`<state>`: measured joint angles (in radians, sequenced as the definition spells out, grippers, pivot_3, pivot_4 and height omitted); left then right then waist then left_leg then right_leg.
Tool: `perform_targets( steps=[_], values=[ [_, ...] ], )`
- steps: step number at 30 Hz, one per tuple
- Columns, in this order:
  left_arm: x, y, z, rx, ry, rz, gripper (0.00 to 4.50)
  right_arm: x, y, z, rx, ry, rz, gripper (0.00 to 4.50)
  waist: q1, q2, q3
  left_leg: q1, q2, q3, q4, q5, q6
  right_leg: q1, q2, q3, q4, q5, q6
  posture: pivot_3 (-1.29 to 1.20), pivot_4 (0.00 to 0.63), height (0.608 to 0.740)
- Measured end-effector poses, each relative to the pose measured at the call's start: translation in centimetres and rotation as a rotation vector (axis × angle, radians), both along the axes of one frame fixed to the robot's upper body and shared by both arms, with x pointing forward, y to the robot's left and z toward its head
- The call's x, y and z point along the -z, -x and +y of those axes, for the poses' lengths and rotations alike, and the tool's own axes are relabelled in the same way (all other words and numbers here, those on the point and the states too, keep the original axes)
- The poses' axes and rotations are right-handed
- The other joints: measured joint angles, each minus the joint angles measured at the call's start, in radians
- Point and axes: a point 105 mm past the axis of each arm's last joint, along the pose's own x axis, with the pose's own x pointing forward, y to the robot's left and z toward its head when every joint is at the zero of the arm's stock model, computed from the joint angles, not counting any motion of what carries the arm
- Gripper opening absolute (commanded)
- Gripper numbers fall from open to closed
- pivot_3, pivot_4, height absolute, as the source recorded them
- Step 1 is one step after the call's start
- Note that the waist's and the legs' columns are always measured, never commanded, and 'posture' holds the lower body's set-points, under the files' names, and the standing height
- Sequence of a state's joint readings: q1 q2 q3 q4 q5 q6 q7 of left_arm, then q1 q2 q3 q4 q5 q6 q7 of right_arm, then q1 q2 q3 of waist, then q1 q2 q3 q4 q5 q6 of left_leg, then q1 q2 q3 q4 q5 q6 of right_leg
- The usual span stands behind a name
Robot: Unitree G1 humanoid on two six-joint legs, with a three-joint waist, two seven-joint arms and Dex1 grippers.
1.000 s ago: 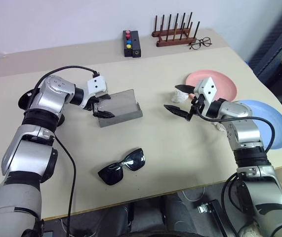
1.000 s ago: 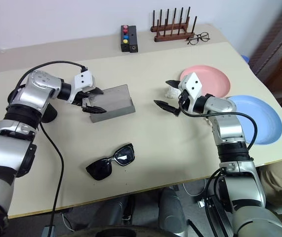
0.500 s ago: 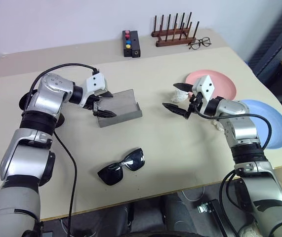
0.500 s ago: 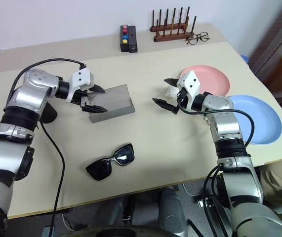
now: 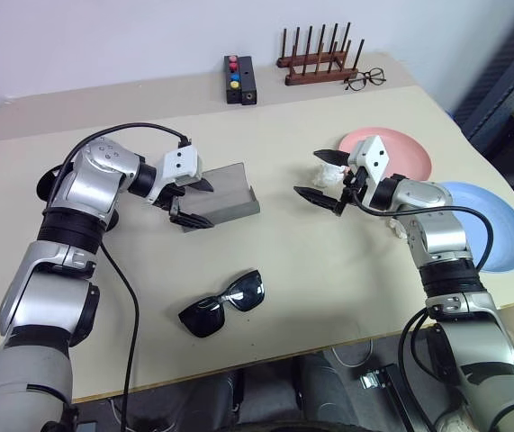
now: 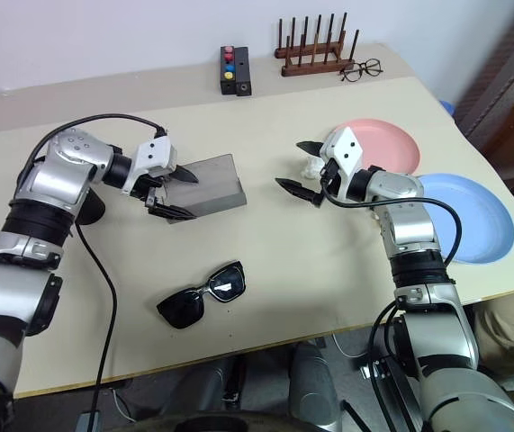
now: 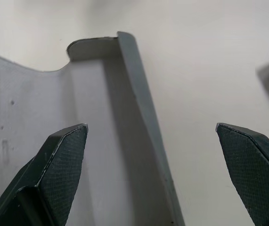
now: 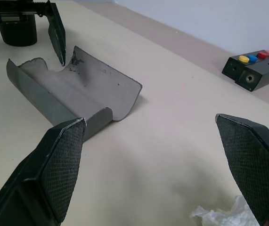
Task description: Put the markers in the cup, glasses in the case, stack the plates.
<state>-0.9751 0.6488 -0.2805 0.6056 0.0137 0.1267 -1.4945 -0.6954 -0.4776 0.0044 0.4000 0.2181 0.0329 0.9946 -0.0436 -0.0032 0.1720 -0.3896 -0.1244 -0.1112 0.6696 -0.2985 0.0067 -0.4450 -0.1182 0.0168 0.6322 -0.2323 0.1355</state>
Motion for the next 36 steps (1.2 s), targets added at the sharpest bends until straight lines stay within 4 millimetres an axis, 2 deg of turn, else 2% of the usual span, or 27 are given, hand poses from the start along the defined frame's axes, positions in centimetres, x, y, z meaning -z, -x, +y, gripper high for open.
perform_targets(
  steps=[5, 17, 21, 24, 29, 36],
  values=[
    [0.5, 0.2, -0.1, 0.012, -0.035, 0.001, 4.46, 0.0, 0.0, 0.0, 0.001, 0.0, 0.0, 4.5, 0.0, 0.0, 0.0, 0.0, 0.0, 0.0, 0.0, 0.0, 0.0, 0.0, 0.0, 0.0, 0.0, 0.0, 0.0, 0.0, 0.15, 0.74],
    [3.9, 0.8, 0.2, -0.058, -0.036, 0.044, 4.46, 0.3, 0.1, -0.2, 0.012, 0.0, 0.006, 4.5, 0.001, 0.0, 0.0, 0.0, 0.0, 0.0, 0.0, 0.0, 0.0, 0.0, 0.0, 0.0, 0.0, 0.0, 0.0, 0.0, 0.15, 0.74],
    [3.9, 1.2, -0.3, -0.061, -0.003, 0.067, 4.46, 0.4, 0.1, -0.4, 0.015, 0.002, 0.01, 4.5, 0.0, 0.0, 0.0, 0.0, 0.0, 0.0, 0.001, 0.0, 0.0, 0.0, 0.0, 0.0, 0.0, 0.0, 0.0, 0.0, 0.15, 0.74],
    [3.9, 1.2, -0.5, -0.079, 0.017, 0.067, 3.59, 0.4, 0.1, -0.4, 0.016, 0.003, 0.01, 4.5, 0.0, 0.0, 0.0, 0.0, 0.0, 0.0, 0.001, 0.0, 0.0, 0.0, 0.0, 0.0, 0.0, 0.0, 0.0, 0.0, 0.15, 0.74],
    [4.4, 1.6, -0.7, -0.093, 0.033, 0.083, 1.03, 0.4, 0.1, -0.4, 0.016, 0.004, 0.009, 4.5, 0.0, 0.0, 0.0, 0.0, 0.0, 0.0, 0.001, 0.0, 0.0, 0.0, 0.0, 0.0, 0.0, 0.0, 0.0, 0.0, 0.15, 0.74],
    [5.0, 2.1, -0.7, -0.096, 0.03, 0.07, 1.03, 0.4, 0.1, -0.4, 0.015, 0.005, 0.01, 4.5, 0.001, 0.0, 0.0, 0.0, 0.0, 0.0, 0.001, 0.0, 0.0, 0.0, 0.0, 0.0, 0.0, 0.0, 0.0, 0.0, 0.15, 0.74]
  ],
)
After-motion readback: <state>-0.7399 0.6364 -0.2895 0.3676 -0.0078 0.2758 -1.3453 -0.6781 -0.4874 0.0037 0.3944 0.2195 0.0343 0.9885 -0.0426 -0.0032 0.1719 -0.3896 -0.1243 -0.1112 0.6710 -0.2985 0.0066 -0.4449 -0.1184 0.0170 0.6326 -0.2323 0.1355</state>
